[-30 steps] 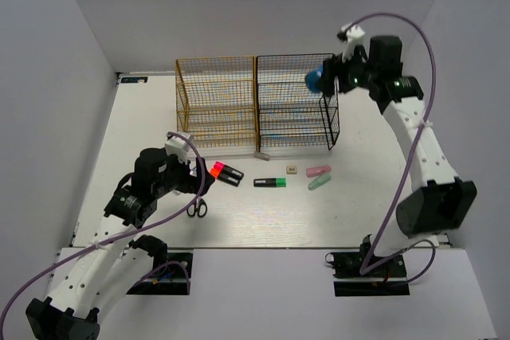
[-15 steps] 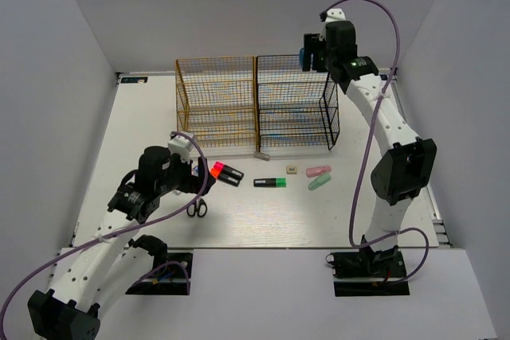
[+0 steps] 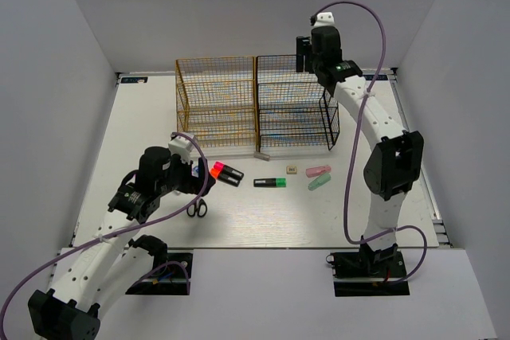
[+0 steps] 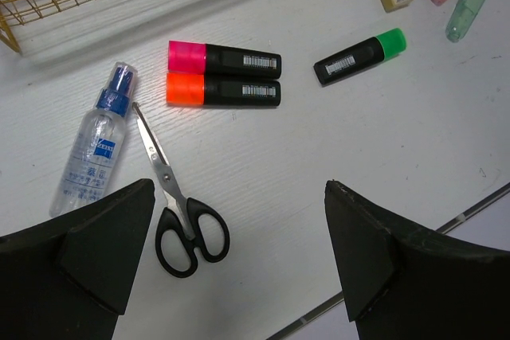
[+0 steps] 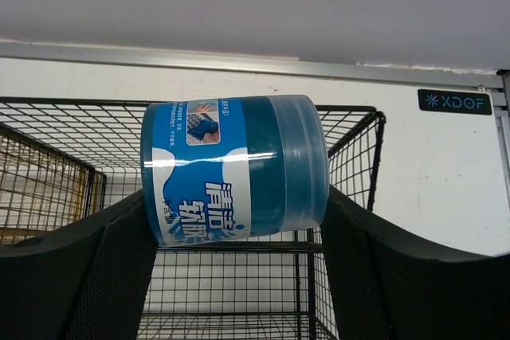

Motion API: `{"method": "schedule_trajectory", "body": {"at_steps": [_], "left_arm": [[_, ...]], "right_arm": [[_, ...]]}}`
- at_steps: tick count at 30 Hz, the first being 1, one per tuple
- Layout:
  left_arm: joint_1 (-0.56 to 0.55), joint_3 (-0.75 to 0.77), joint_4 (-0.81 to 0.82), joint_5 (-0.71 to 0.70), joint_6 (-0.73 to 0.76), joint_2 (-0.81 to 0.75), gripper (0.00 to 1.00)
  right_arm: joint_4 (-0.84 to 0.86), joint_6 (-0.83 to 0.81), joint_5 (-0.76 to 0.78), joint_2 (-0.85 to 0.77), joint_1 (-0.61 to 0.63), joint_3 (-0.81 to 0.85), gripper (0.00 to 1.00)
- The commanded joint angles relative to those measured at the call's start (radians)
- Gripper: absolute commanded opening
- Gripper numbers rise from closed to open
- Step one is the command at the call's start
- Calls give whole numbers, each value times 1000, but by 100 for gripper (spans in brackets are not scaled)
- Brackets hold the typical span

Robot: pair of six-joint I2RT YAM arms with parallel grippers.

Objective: Sort the stationery into containers
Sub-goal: Place the stationery in the storage box.

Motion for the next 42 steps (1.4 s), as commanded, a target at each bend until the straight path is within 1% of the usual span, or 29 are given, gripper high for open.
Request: {"method": "schedule_trajectory", "body": {"at_steps": [1,13,14,15,17,18,20,24,25,28,29,31,33,36,37,38,39,40,41,42], "left_arm": [[5,-3,4,-2,11,-9,98],[7,-3,7,-2,9,-3,98],[5,-3,7,-1,11,-8,98],[5,-3,5,-2,11,-8,98],[5,-3,4,-5,9,-6,98],[7,-3,7,-4,9,-5,98],[5,-4,7,-4,9,-5,98],[5,-6,4,-11,8,-8,98],[3,-6,2,-13,9,-6,98],[5,-6,5,-15,9,-6,98],[3,-7,2,-16,9,-3,98],[5,-6,2,-25,8,-5,98],[3,-7,4,-27,8,-5,98],[5,-10,-1,-28,11,-3,93],[3,-9,1,-30,11,1,89],[7,-10,1,-27,12,1,88],[5,-9,2,-28,12,6,84],[3,-9,-1,-30,12,11,79],[5,-10,1,-27,11,14,66],[7,-9,1,-27,11,18,59]], "right_arm": [[77,21,37,-1,3,16,0],[80,34,10,47,-4,-3,0],[74,38,7,47,-1,-4,5],[71,43,-4,47,-3,-4,15],[63,44,-13,45,0,-4,24],[63,47,-21,44,-3,-6,35],[55,52,-24,41,-4,-4,42],[43,64,-44,25,-3,-9,50],[37,64,-48,16,-3,-9,50],[34,73,-53,9,-3,-7,56],[34,76,-53,5,0,-10,56],[21,83,-55,1,-1,-9,62],[14,89,-59,-7,-3,-10,62],[-5,103,-77,-24,-3,-12,69],[-12,106,-81,-25,-3,-19,72],[-20,113,-97,-45,-1,-30,79],[-11,110,-102,-53,-3,-42,79],[-11,116,-105,-60,-1,-56,80],[-8,118,-113,-80,-4,-62,83],[-3,121,-130,-94,-3,-76,84]]}}
